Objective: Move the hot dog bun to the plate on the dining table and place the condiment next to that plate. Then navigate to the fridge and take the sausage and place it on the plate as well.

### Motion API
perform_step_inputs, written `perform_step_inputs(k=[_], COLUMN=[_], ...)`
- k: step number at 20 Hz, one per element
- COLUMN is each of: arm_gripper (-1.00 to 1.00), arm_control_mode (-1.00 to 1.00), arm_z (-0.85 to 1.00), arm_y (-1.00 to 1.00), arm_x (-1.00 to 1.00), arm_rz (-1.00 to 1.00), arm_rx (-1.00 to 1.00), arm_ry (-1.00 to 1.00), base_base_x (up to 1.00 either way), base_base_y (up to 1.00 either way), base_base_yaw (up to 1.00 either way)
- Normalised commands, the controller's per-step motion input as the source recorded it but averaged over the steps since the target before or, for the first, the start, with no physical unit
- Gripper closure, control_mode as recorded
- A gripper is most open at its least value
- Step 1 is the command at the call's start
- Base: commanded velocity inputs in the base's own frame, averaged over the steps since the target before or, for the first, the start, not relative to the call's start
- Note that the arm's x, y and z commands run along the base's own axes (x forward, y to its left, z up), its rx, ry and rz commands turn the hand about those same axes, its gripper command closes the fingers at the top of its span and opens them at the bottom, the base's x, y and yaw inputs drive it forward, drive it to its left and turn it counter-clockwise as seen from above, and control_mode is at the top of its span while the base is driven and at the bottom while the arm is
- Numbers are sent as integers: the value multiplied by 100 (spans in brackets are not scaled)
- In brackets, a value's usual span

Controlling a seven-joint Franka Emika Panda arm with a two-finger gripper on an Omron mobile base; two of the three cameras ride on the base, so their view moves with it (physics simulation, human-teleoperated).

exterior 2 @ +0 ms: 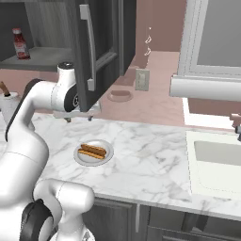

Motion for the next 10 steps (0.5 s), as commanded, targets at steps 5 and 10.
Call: perform_step_inputs(k=[5,10], arm_gripper=[-100,-100], arm_control_mode=[-100,-100], arm_z=[-63,-51], arm_y=[28,4], arm_x=[13,11], arm_rz=[26,21], arm_rx=[-15,-12], arm_ry=[4,0], base_base_x=[0,0], base_base_y=[0,0], base_base_yaw=[0,0])
